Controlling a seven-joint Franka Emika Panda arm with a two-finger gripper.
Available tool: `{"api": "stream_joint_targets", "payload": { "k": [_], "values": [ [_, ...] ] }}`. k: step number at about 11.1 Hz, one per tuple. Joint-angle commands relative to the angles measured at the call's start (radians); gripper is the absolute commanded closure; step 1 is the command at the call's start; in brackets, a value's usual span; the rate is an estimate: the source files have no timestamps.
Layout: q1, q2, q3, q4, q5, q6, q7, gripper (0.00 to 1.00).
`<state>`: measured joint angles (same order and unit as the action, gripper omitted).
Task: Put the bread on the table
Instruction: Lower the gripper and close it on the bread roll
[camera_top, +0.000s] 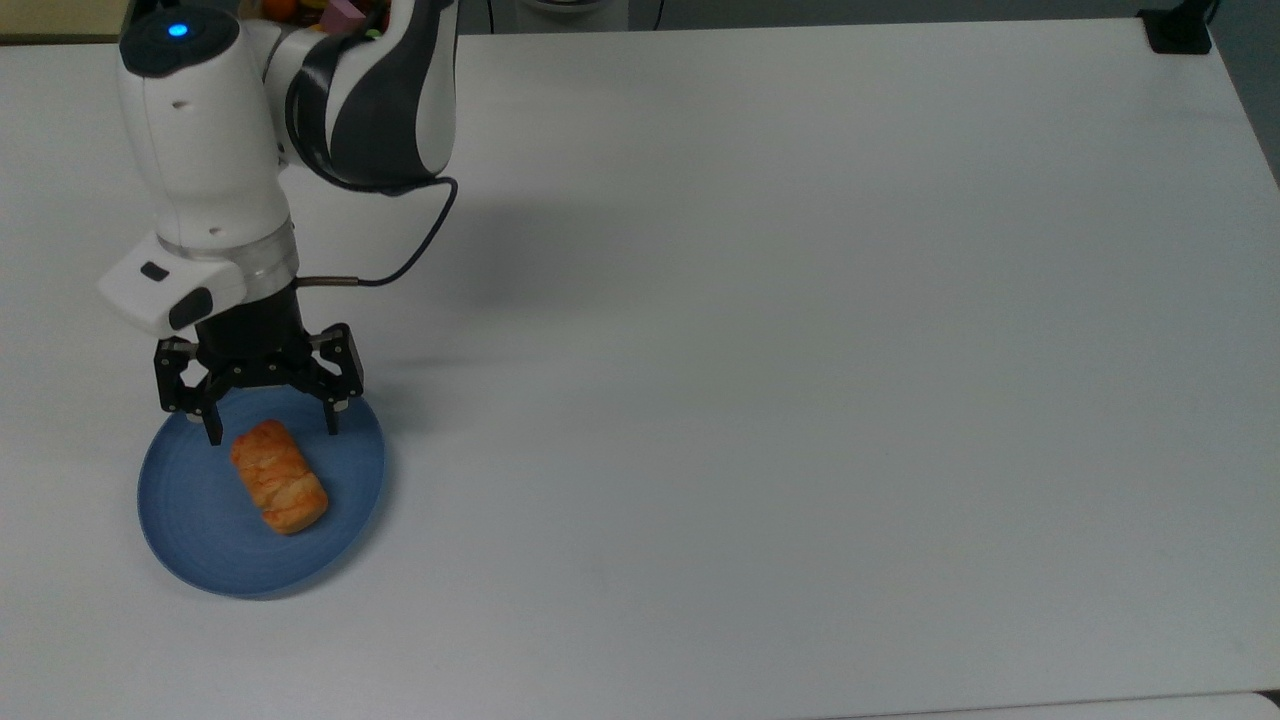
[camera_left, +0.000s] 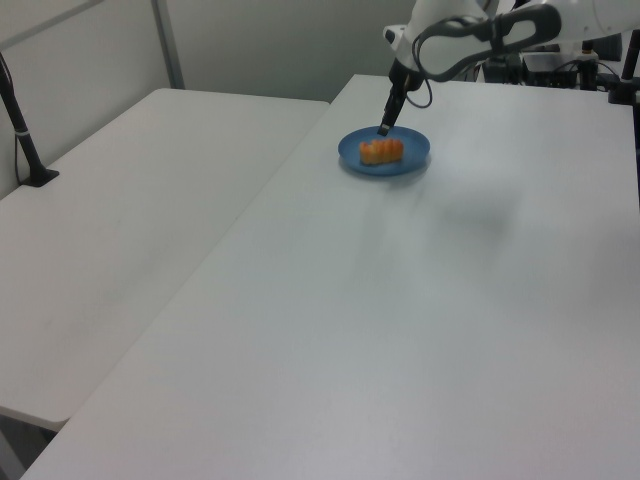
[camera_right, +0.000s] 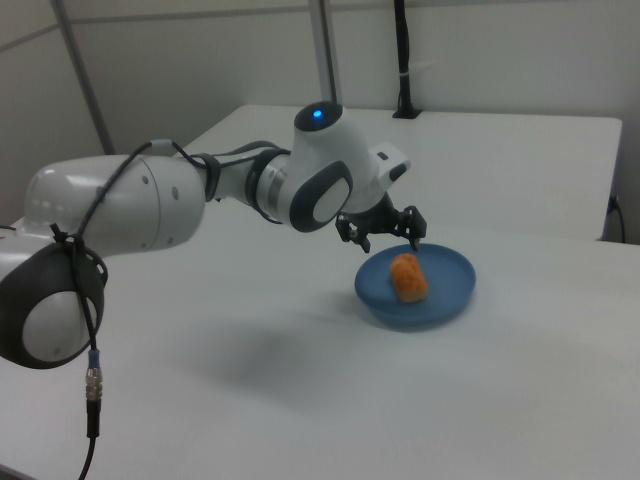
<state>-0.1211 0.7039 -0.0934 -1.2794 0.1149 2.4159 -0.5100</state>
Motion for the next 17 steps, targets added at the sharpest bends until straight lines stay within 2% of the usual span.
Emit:
{"api": "stream_joint_targets", "payload": {
  "k": [1, 6, 9, 10, 13, 14, 17],
  "values": [
    [0.003, 0.058, -0.008, 0.038, -0.029, 0.057, -0.015, 0.00],
    [0.000, 0.100, -0.008, 0.032, -0.070, 0.098, -0.010, 0.08],
    [-0.002, 0.114, -0.009, 0.031, -0.073, 0.117, -0.007, 0.27],
    [-0.002, 0.114, -0.009, 0.029, -0.073, 0.117, -0.007, 0.31],
    [0.000, 0.114, -0.009, 0.017, -0.075, 0.117, -0.005, 0.89],
    [0.000, 0.114, -0.009, 0.015, -0.080, 0.117, -0.005, 0.98],
    [0.000, 0.112, -0.009, 0.014, -0.086, 0.115, -0.007, 1.00]
  ]
}}
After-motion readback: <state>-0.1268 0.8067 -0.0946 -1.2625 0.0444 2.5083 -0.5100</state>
